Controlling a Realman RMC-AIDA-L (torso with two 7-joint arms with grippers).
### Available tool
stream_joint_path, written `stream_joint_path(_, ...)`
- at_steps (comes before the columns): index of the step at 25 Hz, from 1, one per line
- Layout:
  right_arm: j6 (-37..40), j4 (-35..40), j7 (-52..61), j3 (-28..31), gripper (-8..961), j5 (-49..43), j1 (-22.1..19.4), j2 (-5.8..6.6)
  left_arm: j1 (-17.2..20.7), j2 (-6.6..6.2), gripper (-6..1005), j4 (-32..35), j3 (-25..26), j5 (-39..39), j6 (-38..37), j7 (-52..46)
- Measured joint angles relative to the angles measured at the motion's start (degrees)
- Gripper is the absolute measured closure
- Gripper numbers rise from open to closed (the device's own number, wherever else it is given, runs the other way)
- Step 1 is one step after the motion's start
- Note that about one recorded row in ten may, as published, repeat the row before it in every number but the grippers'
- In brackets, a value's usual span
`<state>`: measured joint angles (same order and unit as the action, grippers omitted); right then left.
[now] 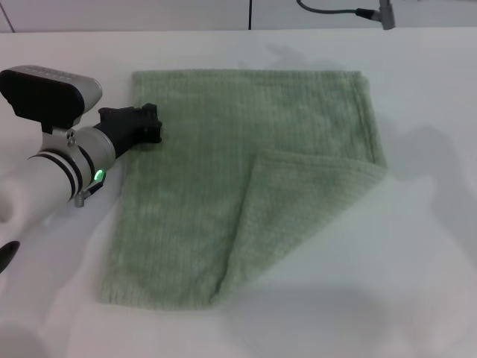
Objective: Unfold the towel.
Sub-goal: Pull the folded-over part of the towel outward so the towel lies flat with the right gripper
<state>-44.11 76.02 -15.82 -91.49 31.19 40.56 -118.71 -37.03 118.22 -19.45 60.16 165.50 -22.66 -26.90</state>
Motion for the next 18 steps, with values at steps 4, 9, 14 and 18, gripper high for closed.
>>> stream_joint_path(4,-4.5,0.3,-1.1,1.4,257,0.0,1.3,0.0,0.0,-0.01,1000,0.0,-0.1,0.0,0.0,0.2)
stream_joint_path(9,-10.6,-2.0,-3.0,2.8,258,0.0,4.5,-0.03,-0.2,0.06,1000,0.1,-1.0,0.0,0.0,0.3)
stream_joint_path(14,-14.6,-5.5,-5.8,3.8,258,1.4,7.4,-0.12,-0.4,0.08,1000,0.1,-1.4,0.0,0.0,0.3)
stream_joint_path(18,-16.9,-7.7,-8.0,3.9,257,3.4,8.9,-0.25,-0.4,0.08,1000,0.1,-1.4,0.0,0.1,0.4)
